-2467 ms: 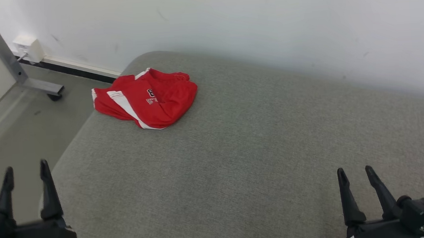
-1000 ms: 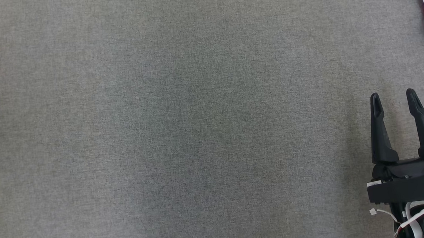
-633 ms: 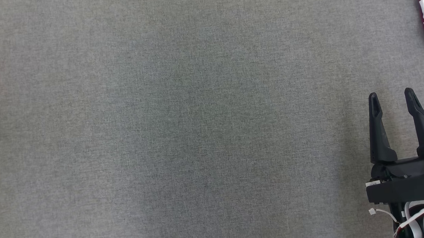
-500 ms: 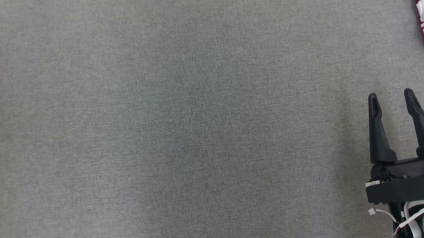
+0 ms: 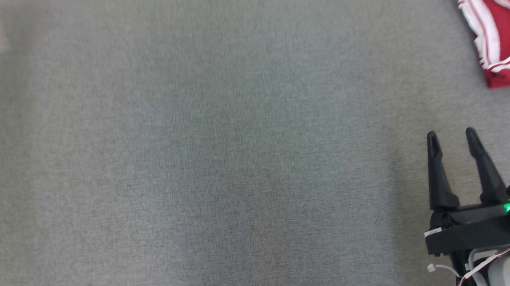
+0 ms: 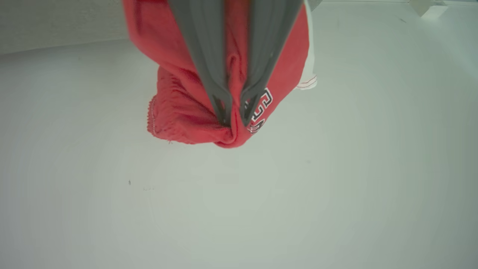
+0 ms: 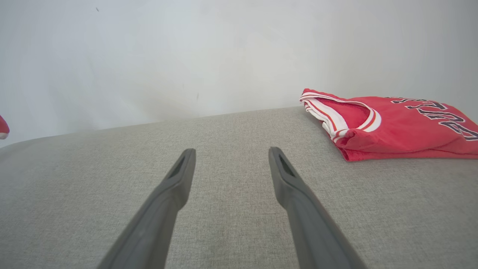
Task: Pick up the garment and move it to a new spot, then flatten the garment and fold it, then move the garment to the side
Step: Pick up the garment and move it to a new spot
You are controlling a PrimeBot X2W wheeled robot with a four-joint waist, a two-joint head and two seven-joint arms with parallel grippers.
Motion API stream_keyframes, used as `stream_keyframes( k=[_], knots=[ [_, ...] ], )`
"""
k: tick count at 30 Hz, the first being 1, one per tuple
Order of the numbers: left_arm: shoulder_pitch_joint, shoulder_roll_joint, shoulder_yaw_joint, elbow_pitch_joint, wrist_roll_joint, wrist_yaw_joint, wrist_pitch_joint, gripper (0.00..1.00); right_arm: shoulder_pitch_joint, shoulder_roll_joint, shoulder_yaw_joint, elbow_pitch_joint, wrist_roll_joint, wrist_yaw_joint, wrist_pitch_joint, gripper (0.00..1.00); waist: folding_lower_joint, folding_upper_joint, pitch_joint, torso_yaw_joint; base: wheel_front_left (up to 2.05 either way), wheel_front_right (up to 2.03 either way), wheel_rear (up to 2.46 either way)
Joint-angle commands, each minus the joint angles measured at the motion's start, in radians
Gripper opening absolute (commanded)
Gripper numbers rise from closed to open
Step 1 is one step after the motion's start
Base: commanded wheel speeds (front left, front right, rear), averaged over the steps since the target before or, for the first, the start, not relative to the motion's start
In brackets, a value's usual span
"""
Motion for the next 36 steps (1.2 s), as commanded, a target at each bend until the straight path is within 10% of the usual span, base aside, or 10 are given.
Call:
stream_keyframes(
  k=[1,18,36],
  knots=[
    [-0.018,-0.014,-0.010,-0.036,0.013,0.001,0.002,0.00,0.012,0.004,0.004,0.018,0.012,-0.003,-0.014,1.00,0.0000,0.0000,-0.052,-0.015,0.00,0.00,0.00],
    [0.105,-0.254,-0.183,-0.511,-0.009,0.078,0.155,0.00,0.036,0.010,0.042,0.184,0.113,-0.003,-0.104,1.00,0.0000,0.0000,-0.153,-0.224,0.00,0.00,0.00],
    [0.504,-0.354,-0.336,-0.513,-0.038,0.137,0.095,0.00,0.028,0.009,0.072,0.235,0.140,-0.003,-0.114,1.00,0.0000,0.0000,-0.155,-0.257,0.00,0.00,0.00]
  ],
)
